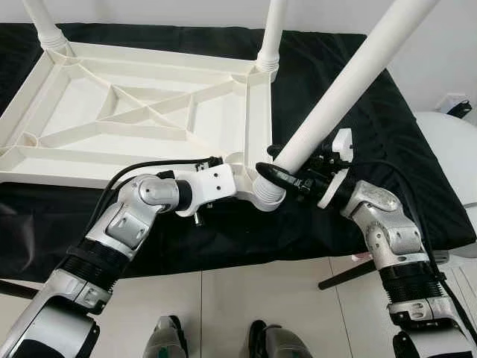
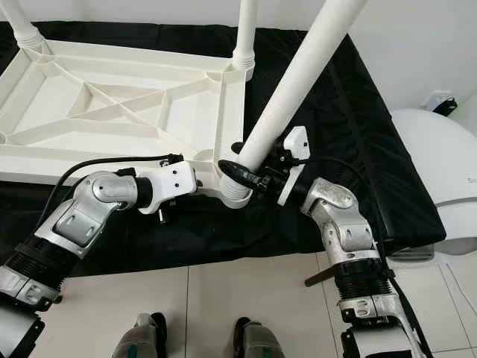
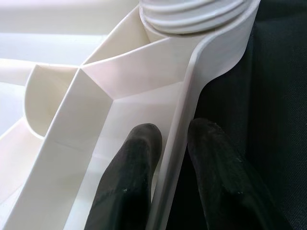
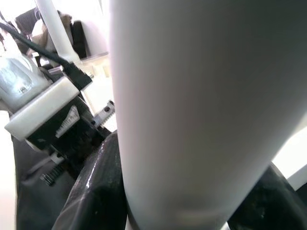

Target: Building children table

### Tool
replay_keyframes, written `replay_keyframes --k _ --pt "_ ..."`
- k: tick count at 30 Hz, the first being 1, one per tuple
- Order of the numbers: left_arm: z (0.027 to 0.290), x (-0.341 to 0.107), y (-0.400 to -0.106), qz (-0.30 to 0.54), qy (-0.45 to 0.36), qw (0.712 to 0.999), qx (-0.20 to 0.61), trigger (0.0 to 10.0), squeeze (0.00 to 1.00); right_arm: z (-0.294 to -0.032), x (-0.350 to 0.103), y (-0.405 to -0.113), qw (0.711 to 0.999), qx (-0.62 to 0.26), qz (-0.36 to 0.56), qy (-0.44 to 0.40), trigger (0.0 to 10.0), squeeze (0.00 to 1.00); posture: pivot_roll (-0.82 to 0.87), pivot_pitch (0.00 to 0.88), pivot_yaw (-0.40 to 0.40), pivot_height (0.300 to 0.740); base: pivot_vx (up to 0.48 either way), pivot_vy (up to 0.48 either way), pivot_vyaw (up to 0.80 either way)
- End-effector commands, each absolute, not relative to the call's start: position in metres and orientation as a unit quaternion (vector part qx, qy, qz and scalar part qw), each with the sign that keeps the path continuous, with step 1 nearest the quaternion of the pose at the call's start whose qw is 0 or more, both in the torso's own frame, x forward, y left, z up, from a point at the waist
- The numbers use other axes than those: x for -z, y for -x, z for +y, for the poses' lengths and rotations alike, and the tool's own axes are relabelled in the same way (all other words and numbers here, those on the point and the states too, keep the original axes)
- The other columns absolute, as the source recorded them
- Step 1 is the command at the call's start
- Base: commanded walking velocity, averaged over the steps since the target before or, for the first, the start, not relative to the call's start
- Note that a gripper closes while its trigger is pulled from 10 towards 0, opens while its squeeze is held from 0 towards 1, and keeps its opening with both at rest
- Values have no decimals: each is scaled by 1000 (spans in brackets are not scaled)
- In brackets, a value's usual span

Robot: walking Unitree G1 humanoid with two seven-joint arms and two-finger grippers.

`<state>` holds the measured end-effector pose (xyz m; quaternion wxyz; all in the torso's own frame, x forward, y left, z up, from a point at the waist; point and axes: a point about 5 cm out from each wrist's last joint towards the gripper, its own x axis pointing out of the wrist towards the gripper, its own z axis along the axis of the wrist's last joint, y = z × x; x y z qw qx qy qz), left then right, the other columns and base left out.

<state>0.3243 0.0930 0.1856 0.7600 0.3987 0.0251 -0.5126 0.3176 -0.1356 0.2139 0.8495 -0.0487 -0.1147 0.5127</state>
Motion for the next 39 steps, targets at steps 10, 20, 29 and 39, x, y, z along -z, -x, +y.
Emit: replay_keyframes --k 10,20,29,39 --pt "99 -170 -321 54 -400 767 499 10000 0 -135 -207 -323 828 -547 -80 99 10000 0 113 222 -62 740 0 0 0" --pt "98 -170 -320 53 -399 768 498 10000 0 -125 -208 -325 810 -568 -84 115 10000 0 113 229 -66 740 0 0 0" --pt "100 -172 -320 53 -399 771 494 10000 0 -115 -199 -317 791 -592 -87 131 10000 0 117 233 -68 740 0 0 0" --pt "100 -172 -320 53 -398 770 495 10000 0 -123 -189 -318 802 -573 -72 153 10000 0 113 243 -58 740 0 0 0"
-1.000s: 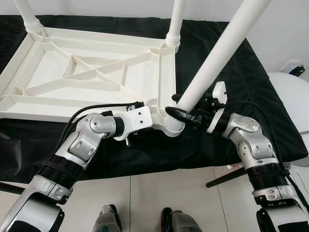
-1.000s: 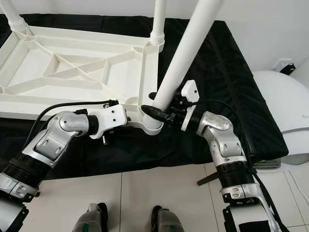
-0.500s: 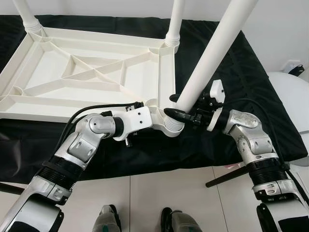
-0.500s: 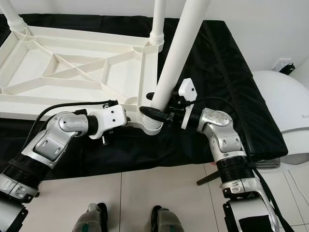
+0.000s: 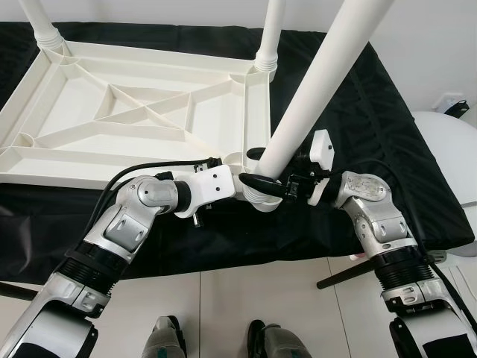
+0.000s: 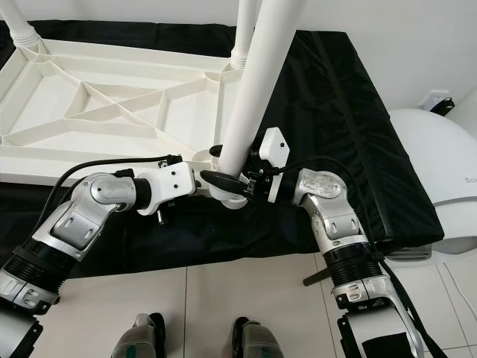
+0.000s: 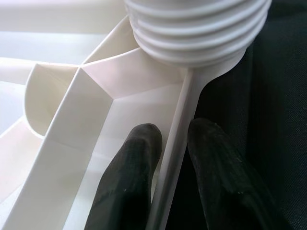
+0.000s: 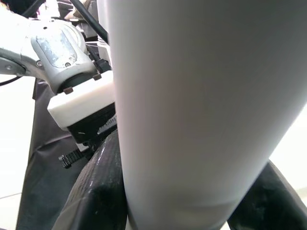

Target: Building children table

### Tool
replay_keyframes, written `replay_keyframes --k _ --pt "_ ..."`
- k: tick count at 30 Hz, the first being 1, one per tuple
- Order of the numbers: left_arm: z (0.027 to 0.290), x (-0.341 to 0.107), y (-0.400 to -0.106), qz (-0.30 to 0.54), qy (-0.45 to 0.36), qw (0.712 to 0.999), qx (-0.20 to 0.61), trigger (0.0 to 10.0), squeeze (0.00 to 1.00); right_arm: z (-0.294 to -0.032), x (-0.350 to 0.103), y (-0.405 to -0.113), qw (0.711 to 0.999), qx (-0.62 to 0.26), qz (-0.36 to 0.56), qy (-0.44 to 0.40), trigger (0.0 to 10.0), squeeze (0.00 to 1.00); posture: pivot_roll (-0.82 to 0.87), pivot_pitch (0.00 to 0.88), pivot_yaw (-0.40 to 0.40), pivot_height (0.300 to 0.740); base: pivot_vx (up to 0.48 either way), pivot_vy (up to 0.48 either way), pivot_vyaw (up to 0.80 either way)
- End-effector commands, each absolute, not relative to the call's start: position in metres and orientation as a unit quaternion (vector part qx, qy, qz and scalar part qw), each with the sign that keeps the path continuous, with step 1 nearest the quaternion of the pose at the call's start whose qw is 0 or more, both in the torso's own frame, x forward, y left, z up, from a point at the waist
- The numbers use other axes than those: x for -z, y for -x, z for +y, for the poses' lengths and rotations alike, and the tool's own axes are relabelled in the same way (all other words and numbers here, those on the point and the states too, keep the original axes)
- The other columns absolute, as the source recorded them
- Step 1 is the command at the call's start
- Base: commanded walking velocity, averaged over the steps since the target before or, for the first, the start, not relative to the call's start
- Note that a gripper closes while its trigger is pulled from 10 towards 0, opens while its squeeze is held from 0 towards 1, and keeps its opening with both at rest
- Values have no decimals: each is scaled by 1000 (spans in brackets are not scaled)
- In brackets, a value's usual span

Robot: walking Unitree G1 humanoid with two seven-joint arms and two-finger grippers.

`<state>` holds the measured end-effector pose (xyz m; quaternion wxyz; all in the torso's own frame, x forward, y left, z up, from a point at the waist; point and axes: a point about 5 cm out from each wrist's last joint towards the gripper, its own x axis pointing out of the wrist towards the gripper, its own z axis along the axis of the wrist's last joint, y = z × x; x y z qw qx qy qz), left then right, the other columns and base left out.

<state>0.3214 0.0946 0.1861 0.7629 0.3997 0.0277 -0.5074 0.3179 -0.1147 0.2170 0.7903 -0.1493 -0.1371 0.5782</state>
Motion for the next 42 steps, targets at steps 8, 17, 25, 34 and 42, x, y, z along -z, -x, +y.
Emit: replay_keyframes --k 8,17,25,34,42 --pt "99 -173 -319 53 -399 768 498 10000 0 -135 -186 -320 808 -562 -52 168 10000 0 109 247 -54 740 0 0 0" --pt "98 -174 -320 51 -399 768 498 10000 0 -145 -187 -319 803 -571 -29 166 10000 0 106 250 -51 740 0 0 0" --pt "97 -175 -320 50 -399 768 499 10000 0 -141 -183 -321 808 -569 -23 151 10000 0 111 252 -54 740 0 0 0" --pt "99 -174 -318 51 -398 770 495 10000 0 -135 -171 -317 829 -545 -27 125 10000 0 116 246 -61 740 0 0 0" --pt "98 -174 -318 49 -396 772 494 10000 0 -130 -165 -310 845 -524 -34 98 10000 0 112 244 -61 740 0 0 0"
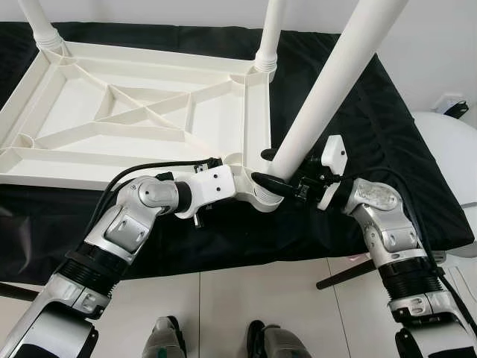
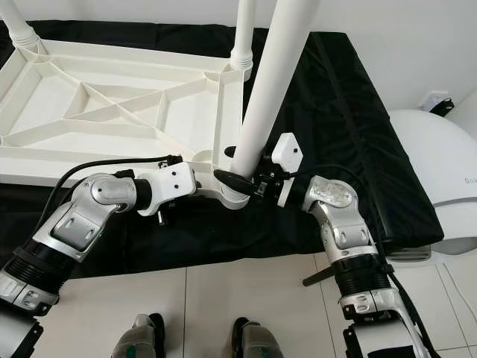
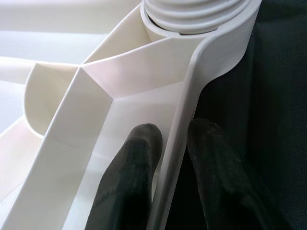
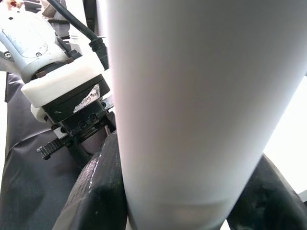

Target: Building children table

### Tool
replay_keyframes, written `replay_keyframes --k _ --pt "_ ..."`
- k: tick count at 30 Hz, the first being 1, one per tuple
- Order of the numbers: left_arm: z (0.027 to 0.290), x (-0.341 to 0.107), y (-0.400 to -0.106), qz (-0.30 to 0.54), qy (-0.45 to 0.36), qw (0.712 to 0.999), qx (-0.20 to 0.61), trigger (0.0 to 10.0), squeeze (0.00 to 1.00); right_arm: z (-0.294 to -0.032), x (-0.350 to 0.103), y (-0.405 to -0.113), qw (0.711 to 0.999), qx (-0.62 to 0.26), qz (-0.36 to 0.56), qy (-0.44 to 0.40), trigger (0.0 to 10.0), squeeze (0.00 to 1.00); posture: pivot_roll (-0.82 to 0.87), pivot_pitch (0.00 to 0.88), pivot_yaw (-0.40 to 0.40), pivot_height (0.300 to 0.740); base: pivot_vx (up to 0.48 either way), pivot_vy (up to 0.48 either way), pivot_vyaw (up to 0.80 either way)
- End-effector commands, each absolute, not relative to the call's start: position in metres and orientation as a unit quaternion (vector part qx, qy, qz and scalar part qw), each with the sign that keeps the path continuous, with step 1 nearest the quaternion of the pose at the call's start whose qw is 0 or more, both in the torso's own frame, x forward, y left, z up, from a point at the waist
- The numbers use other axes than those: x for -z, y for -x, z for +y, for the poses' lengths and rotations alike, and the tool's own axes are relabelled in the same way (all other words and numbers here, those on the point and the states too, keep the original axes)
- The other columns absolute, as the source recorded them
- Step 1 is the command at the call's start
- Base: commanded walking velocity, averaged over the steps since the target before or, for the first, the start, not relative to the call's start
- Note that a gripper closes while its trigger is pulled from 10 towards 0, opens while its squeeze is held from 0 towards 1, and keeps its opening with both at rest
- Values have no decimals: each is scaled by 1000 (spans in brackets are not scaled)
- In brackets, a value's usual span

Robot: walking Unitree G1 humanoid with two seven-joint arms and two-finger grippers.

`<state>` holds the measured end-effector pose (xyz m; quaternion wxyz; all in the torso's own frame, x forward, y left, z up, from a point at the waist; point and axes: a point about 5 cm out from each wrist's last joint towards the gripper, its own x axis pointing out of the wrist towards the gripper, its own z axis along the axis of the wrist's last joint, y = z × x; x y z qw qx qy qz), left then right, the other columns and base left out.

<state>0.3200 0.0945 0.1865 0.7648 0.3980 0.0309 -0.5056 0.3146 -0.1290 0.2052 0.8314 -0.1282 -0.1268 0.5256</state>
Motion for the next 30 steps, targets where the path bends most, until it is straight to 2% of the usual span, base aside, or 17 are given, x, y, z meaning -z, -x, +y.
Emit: replay_keyframes --k 1,21,30 --pt "98 -174 -318 49 -396 772 494 10000 0 -130 -164 -310 847 -522 -33 96 10000 0 111 243 -60 740 0 0 0" --pt "95 -174 -315 46 -394 772 497 10000 0 -122 -161 -308 863 -496 -39 91 10000 0 113 239 -66 740 0 0 0" --pt "96 -175 -315 46 -394 773 495 10000 0 -117 -162 -303 882 -463 -56 63 10000 0 111 246 -65 740 0 0 0"
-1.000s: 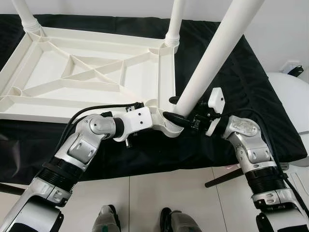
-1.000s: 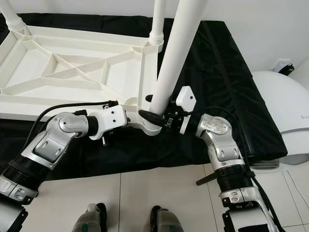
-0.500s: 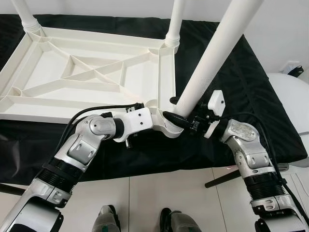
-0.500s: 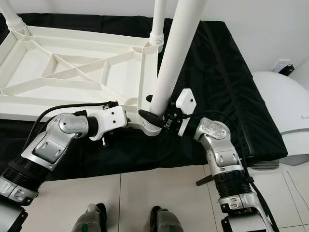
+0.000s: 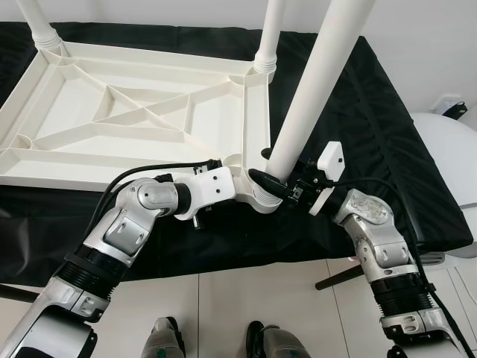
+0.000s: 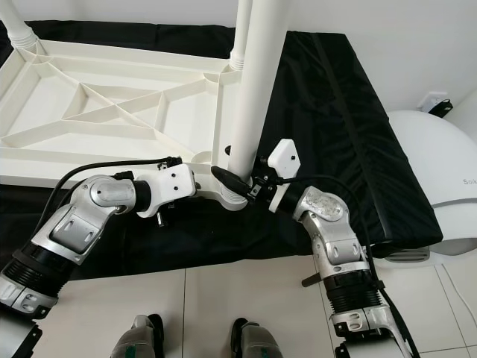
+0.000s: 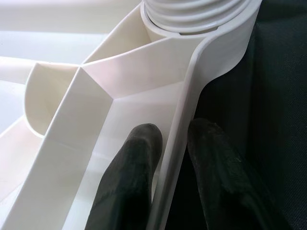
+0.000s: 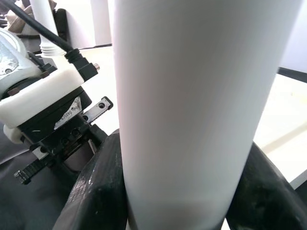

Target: Building children table

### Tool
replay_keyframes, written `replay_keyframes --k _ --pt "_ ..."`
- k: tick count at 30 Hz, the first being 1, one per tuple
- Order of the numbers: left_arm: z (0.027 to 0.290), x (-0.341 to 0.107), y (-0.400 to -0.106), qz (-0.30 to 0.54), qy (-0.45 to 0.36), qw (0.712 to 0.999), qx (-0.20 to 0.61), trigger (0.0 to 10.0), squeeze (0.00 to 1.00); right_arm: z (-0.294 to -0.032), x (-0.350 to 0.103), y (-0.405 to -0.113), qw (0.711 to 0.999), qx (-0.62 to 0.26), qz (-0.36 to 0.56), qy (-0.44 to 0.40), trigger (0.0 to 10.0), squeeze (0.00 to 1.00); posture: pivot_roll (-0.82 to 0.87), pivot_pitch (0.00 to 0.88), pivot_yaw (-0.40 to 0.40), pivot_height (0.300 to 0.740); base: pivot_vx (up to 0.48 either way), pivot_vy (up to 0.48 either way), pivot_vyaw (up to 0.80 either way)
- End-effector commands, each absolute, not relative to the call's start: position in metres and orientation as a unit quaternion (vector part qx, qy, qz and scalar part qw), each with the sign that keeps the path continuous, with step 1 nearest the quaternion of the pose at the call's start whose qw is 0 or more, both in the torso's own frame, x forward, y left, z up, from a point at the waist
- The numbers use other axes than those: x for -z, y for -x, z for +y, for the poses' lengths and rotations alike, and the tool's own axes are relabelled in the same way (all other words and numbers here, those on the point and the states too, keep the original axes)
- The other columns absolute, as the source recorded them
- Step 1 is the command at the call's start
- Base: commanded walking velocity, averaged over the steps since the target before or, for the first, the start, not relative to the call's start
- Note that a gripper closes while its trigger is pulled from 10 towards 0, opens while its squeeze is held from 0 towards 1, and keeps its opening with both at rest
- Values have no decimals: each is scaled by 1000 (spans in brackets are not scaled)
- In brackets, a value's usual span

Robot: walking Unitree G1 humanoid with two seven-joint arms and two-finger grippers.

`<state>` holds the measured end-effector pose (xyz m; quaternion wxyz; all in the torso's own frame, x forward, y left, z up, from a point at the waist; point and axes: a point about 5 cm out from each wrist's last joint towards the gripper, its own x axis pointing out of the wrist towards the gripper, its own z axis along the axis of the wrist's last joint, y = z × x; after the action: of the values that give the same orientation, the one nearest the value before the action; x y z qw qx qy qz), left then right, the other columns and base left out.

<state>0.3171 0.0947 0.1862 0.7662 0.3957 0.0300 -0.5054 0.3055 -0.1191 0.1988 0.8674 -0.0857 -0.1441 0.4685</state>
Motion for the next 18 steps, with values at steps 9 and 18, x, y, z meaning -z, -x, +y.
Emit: replay_keyframes --k 9,18 --pt "96 -176 -315 45 -394 773 496 10000 0 -117 -162 -299 896 -438 -64 48 10000 0 109 254 -58 740 0 0 0" --pt "96 -177 -316 45 -395 772 497 10000 0 -114 -164 -288 905 -417 -79 28 10000 0 106 257 -54 740 0 0 0"
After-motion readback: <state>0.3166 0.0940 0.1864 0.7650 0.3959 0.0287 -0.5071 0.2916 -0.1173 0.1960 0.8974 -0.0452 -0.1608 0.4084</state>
